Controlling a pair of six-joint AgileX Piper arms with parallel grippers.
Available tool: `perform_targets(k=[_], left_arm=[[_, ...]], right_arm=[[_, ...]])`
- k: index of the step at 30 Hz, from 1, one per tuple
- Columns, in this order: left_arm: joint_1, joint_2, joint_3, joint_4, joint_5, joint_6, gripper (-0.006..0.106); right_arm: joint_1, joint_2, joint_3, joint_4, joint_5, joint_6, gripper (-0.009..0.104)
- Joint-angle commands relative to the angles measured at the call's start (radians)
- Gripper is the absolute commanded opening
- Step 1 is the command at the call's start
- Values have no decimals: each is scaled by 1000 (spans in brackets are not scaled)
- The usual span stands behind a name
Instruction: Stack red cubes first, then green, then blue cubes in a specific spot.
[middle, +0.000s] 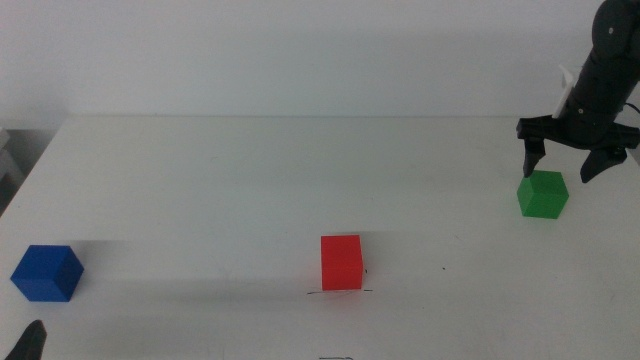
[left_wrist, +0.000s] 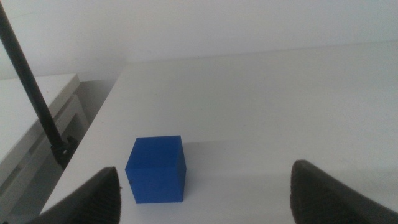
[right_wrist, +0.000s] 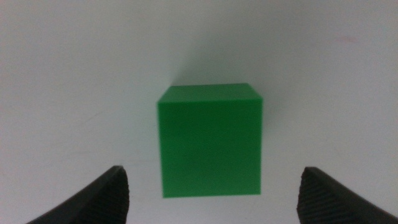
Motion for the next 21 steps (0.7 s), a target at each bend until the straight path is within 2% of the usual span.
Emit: perform_targets(k=[1,5,21], left_arm=[[1,-23,-4,-7,-79,-6,93],[1,-23,-4,-7,-79,-6,93],[1,-23,-4,-7,-79,-6,93]], right_arm=[[-15,-55,-27,-2,59,-4,71],[-15,-43,-27,21,52,-14,71],[-15,25,-27,19,-2,-22,68]])
